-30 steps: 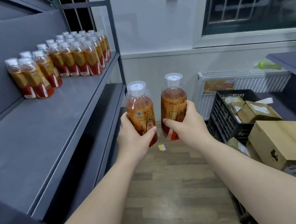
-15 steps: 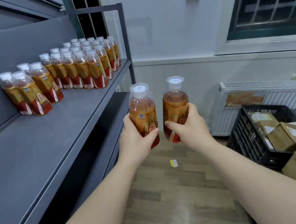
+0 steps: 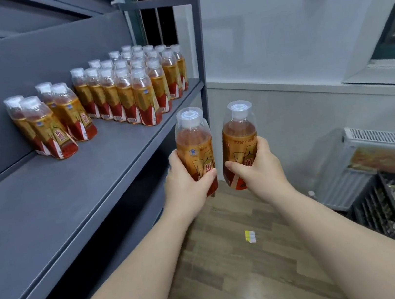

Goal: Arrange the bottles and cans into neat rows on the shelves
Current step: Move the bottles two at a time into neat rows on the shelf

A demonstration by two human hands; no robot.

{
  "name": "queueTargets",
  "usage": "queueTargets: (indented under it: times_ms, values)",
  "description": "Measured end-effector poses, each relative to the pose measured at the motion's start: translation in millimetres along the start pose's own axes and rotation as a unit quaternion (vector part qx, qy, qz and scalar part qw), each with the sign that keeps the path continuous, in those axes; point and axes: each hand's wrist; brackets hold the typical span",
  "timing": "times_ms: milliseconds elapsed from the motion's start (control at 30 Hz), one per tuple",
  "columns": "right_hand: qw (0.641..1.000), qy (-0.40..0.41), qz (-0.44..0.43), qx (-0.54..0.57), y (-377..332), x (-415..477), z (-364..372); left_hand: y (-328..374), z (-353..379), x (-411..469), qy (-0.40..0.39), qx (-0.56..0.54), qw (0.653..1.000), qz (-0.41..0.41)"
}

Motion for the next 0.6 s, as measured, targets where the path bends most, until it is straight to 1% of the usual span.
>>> queueTargets:
  times_ms: [167, 300, 600]
  values:
    - [0.998, -0.048, -0.023, 0.015, -11, 47, 39, -25, -16, 46, 0.047, 0.028, 0.998, -0.032]
    - [0.995, -0.084, -0.043, 0.026, -32, 86, 79, -48, -40, 88, 0.083, 0.023, 0.995, -0.055]
    - [0.984, -0.148, -0.1, 0.005, -83, 152, 174, -100, -101, 160, 0.172, 0.03, 0.979, -0.101]
Point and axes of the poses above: each hand's wrist, its own x-axis towards the middle knuckle, its own z-axis out of the palm, y = z × x, and after that the axes turned 5 degrees about z, right-handed
